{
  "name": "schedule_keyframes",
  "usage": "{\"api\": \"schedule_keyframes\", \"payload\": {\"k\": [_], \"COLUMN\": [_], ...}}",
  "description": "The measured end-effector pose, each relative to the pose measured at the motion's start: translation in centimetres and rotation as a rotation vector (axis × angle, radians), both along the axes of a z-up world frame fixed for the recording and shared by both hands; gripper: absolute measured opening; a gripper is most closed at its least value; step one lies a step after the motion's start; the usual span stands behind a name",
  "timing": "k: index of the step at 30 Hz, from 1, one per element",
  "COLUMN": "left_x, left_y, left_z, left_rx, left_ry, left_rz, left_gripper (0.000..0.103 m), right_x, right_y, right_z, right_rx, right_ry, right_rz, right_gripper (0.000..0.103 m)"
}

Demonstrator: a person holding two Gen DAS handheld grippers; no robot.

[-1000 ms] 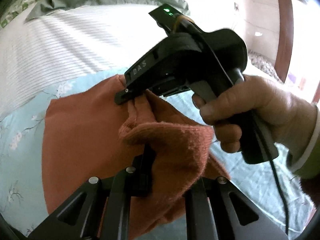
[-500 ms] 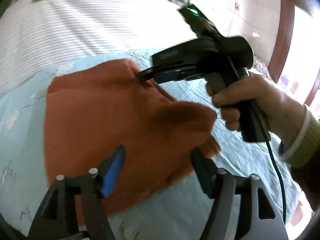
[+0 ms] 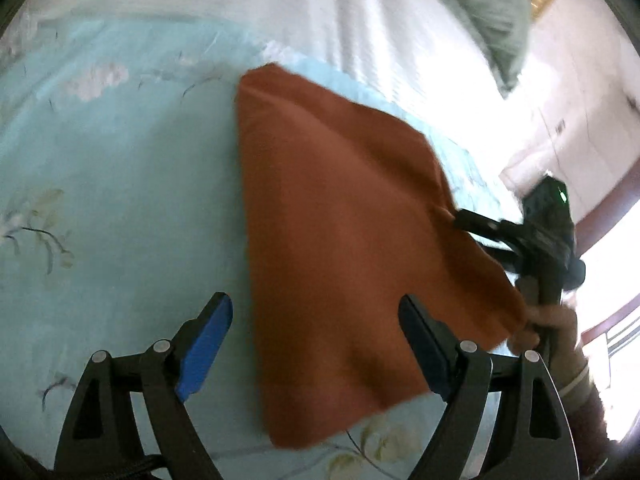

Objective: Fold small clothes

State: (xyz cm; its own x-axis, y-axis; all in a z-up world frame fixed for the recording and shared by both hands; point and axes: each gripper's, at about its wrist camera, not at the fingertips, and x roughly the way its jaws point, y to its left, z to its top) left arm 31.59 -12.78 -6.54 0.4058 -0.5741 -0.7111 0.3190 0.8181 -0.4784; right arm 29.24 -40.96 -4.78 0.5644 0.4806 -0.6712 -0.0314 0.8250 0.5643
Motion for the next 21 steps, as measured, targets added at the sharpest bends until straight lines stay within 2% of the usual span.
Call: {"api": "schedule_keyframes", "payload": {"k": [3, 5, 7, 8, 9, 10, 13, 16, 21], "left_x": [3.2, 4.7, 5.9, 6.4, 6.9, 7.5, 8.1, 6.5, 1.9], "left_y": [-0.3, -1.0, -1.7, -2.2, -2.7, -3.1, -3.4, -2.4, 1.7], "left_z": [-2.4, -3.0, -3.2, -3.6, -3.7, -3.7, -3.5, -1.8, 1.7], "left_rx": [-0.048, -0.073, -0.084, -0.083, -0.071, -0.062, -0.059, -0.100, -0.044], "left_ry": [0.102, 0.116, 0.127, 0.134, 0.124, 0.114, 0.116, 0.084, -0.026], "left_rz": [-0.002, -0.022, -0.062, -0.080, -0.081, -0.088, -0.092, -0.107, -0.095], "left_gripper": [0.085, 0.086, 0.086, 0.085, 0.078, 0.063, 0.034, 0.026, 0.025], "right_x": [1.1, 1.4, 1.6, 1.7, 1.7, 1.6, 0.8, -0.2, -1.6], "right_y": [0.2, 0.2, 0.2, 0.3, 0.5, 0.7, 1.4, 3.1, 8.8], "right_z": [-1.1, -1.4, -1.9, -2.3, -2.6, -2.6, -1.6, 0.1, 1.3], "right_rx": [0.032, 0.043, 0.064, 0.085, 0.097, 0.098, 0.098, 0.129, 0.172], "right_ry": [0.043, 0.040, 0.052, 0.071, 0.081, 0.079, 0.058, 0.018, -0.016], "right_rz": [0.017, 0.010, 0.011, 0.013, 0.016, 0.017, 0.008, 0.032, 0.132], "right_gripper": [0.078, 0.073, 0.056, 0.040, 0.033, 0.032, 0.027, 0.025, 0.025]}}
